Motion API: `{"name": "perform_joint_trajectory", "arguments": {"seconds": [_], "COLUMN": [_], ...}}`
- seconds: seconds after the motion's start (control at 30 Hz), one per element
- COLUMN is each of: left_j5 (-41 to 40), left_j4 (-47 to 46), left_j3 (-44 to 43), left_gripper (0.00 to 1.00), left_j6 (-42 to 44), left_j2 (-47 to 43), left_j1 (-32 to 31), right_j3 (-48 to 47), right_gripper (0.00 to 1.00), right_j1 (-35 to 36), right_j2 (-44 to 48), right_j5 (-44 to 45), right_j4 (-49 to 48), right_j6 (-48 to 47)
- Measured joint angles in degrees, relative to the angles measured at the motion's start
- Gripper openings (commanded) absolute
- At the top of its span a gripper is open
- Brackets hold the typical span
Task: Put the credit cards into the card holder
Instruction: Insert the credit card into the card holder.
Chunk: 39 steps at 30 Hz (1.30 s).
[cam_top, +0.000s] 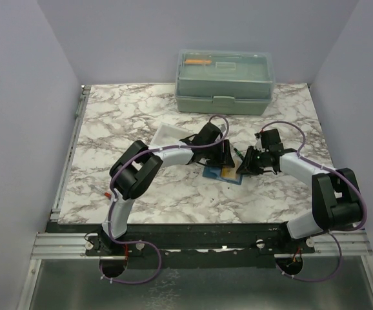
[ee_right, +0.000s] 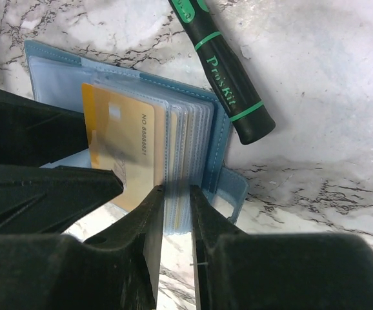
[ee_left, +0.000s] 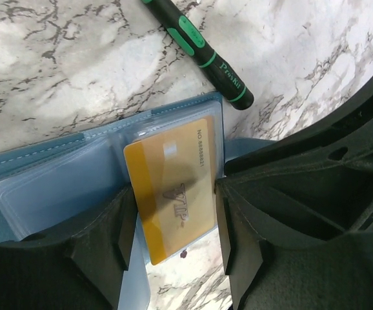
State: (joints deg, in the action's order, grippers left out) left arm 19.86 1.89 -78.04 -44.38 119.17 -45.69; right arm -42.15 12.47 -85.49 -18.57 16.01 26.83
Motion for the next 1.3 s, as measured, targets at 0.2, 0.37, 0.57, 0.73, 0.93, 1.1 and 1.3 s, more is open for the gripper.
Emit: {"name": "perform_joint_trajectory", "arguments": {"seconds": [0.2,0.37,0.57,0.73,0.93,1.1,1.3], "left_j5": [0.1,0.3,0.7,1.2,1.7,1.7,1.8], "left_j4": [1.0,3.8,5.4,5.6,5.3,5.4,4.8], "left_j3": [1.1,1.3,-0.2,-3.0,-5.9,-5.5,-0.7], "left_gripper": [0.62,0.63,0.61,0.6,0.6,0.61,0.63], "left_j6": [0.7,1.5,1.6,1.6,0.4,-0.2,-0.3], "left_j2": [-1.7,-3.3,-3.0,-1.2,0.2,0.1,-3.2], "left_j1": [-0.3,0.6,1.4,0.4,-3.6,-4.5,-3.1], "right_j3": [0.1,1.0,1.0,1.0,1.0,1.0,1.0], "right_gripper": [0.26,0.26,0.24,0.22,0.21,0.21,0.22], "right_j1": [-0.6,-1.9,-2.2,-2.2,-2.4,-2.7,-2.7], "right_j2": [1.5,5.0,4.6,2.4,0.8,0.8,1.6], "right_j5": [2.3,3.9,4.2,3.6,2.2,2.7,2.7], "right_j4": [1.8,3.8,3.8,3.0,2.2,2.3,2.4], "right_j6": [1.1,1.7,1.6,1.0,1.0,1.0,0.9]}}
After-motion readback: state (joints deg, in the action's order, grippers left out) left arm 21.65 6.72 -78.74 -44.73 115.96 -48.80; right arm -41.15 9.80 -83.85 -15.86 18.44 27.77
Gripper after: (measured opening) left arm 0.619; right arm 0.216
